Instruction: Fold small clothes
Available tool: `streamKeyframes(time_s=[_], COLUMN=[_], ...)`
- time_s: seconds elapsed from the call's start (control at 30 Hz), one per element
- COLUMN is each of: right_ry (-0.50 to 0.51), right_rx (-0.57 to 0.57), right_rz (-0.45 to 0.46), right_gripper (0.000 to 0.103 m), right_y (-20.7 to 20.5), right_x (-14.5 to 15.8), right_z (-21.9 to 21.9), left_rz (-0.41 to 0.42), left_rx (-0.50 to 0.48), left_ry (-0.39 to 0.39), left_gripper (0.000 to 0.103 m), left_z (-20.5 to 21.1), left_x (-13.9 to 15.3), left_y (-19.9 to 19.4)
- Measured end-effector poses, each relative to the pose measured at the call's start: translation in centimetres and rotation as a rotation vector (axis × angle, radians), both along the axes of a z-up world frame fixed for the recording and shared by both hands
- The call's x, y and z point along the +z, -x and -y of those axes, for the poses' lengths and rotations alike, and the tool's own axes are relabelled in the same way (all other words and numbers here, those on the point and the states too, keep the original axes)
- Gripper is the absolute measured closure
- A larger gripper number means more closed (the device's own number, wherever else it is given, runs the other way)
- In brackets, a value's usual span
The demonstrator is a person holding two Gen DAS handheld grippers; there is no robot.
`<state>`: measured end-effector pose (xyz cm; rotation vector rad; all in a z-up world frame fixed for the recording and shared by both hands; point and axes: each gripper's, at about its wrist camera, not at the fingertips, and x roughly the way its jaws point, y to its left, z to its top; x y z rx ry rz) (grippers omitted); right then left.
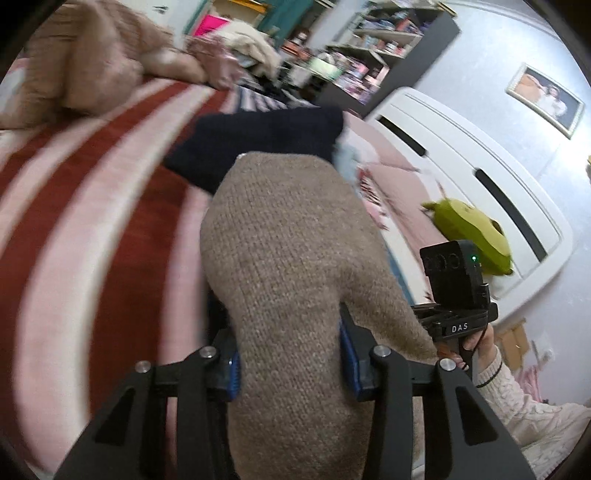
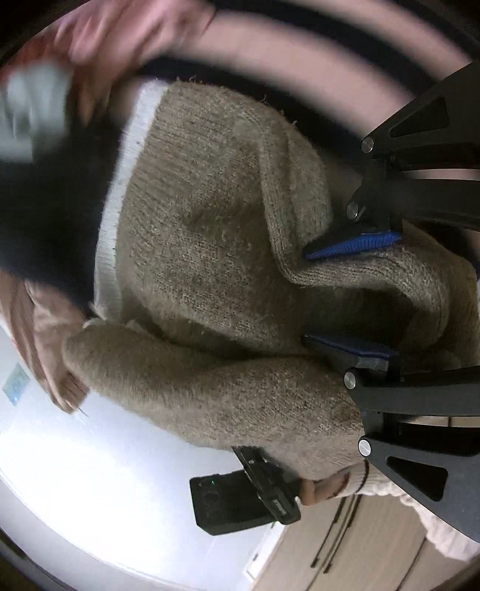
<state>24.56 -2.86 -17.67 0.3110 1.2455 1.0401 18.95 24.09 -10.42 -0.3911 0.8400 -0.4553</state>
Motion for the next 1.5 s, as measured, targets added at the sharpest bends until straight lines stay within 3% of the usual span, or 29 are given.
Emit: streamKeyframes(time_s=[0.33, 0.5, 0.77, 0.93, 1.27, 1.4, 1.5], right_ry=[0.027, 0.056, 0.083, 0.084, 0.128, 0.12, 0.162], right_rx=[0.128, 0.149, 0.16, 0.136, 0.063, -0.047, -0.141], right_rz=[0.026, 0.045, 0.088, 0.148, 0.327, 0.334, 0.424], right_gripper=[0.068, 0.067, 0.066, 0.062, 0.049, 0.048, 0.048], right_y=[-2.3, -2.6, -1.7, -1.2, 5.0, 7.5, 9.7], right_x=[1.1, 1.3, 1.7, 3.0, 4.7, 5.3, 6.4], right_z=[-16.9, -19.8, -17.0, -15.0, -5.1, 0.5, 3.9], left_rz=[-0.037, -0.086, -0.086, -0.057, 0.12, 0.208, 0.298], left_rx=[0.239, 0.281, 0.388, 0.453, 0.464, 0.45, 0.44], left_ry=[-0.05, -0.029, -0.093, -0.188, -0.332, -0.398, -0.451], left_gripper=[0.064, 0.059, 0.039, 0.038, 0.038, 0.033, 0.03], left_z=[-14.3, -17.8, -17.6, -15.9, -6.3, -1.4, 3.0], left_x=[-0.4, -2.7, -2.5, -0.5, 5.4, 7.4, 8.8], left_y=[1.2, 0.8, 2.8, 4.7, 8.5, 10.4, 11.8])
